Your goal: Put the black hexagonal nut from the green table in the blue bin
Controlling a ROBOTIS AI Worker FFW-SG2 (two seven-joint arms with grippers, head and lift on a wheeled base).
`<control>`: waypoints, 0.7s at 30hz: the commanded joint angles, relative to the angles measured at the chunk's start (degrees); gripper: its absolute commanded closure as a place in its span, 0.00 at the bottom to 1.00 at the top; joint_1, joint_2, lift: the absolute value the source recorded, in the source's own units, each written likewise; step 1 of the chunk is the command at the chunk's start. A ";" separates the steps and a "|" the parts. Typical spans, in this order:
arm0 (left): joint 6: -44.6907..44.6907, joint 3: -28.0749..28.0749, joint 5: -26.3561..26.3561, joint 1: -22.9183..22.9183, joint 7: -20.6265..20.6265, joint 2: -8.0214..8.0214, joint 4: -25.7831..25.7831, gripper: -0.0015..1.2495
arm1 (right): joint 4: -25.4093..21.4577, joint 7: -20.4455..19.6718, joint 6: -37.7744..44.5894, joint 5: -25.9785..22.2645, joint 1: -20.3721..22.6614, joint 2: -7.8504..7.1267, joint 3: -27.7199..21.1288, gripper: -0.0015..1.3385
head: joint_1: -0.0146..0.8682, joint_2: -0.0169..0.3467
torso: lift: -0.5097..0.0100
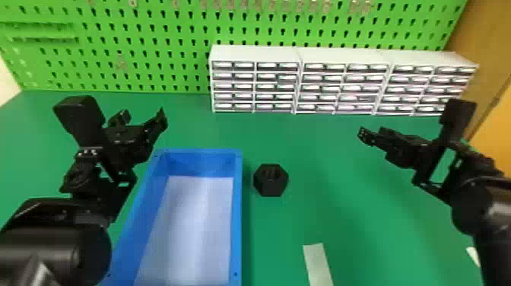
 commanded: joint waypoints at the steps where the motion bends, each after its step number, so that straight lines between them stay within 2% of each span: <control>1: 0.01 0.00 0.10 0.01 0.00 0.00 -0.01 0.36 | -0.24 0.00 4.71 1.26 -1.69 -0.51 1.17 0.40 | 0.80 0.07 | 0.79; 21: 0.01 -0.17 0.10 -0.08 0.00 0.00 -0.01 0.36 | -0.24 -0.88 26.51 13.38 -11.62 -3.24 11.28 0.40 | 0.80 0.07 | 0.79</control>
